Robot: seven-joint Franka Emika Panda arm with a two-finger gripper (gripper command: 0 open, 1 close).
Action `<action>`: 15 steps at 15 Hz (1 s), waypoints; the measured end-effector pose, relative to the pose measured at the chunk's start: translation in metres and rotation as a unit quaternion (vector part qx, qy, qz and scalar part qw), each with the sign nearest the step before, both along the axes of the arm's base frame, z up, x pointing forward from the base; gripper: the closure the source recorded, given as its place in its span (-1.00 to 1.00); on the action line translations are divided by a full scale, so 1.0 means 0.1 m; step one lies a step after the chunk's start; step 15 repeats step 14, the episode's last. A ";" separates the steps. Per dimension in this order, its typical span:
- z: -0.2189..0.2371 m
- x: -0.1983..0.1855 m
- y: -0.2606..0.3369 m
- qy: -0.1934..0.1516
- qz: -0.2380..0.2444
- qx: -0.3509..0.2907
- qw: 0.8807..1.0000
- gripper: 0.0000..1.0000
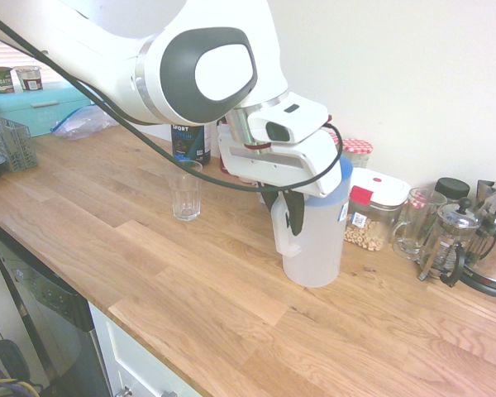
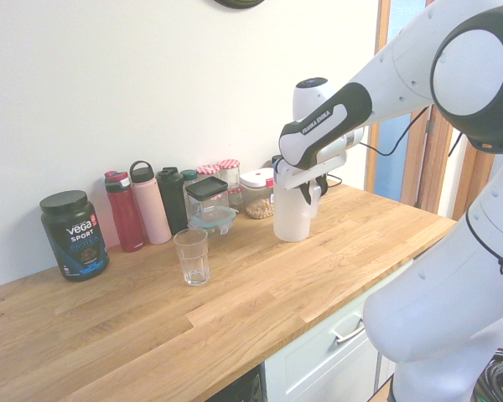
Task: Pour me some water
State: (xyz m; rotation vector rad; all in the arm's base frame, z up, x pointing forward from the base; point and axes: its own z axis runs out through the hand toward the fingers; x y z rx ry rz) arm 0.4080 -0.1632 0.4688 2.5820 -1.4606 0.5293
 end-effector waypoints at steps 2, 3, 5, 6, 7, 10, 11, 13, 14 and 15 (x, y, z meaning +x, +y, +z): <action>0.01 0.01 0.01 -0.001 0.001 0.000 1.000 -1.00; 0.02 0.01 0.01 -0.001 0.002 -0.001 1.000 -1.00; 0.05 0.03 0.03 -0.002 0.004 -0.001 1.000 -1.00; 0.08 0.05 0.04 -0.002 0.004 -0.002 1.000 -1.00; 0.11 0.07 0.06 -0.002 0.004 -0.002 1.000 -1.00; 0.21 0.09 0.16 0.011 -0.002 0.025 1.000 -1.00; 0.28 0.09 0.24 0.021 0.000 0.041 0.999 -1.00; 0.44 0.02 0.45 0.047 0.011 0.069 0.996 -1.00; 0.51 -0.02 0.56 0.059 0.016 0.079 0.995 -1.00; 0.51 -0.02 0.56 0.059 0.016 0.079 0.995 -1.00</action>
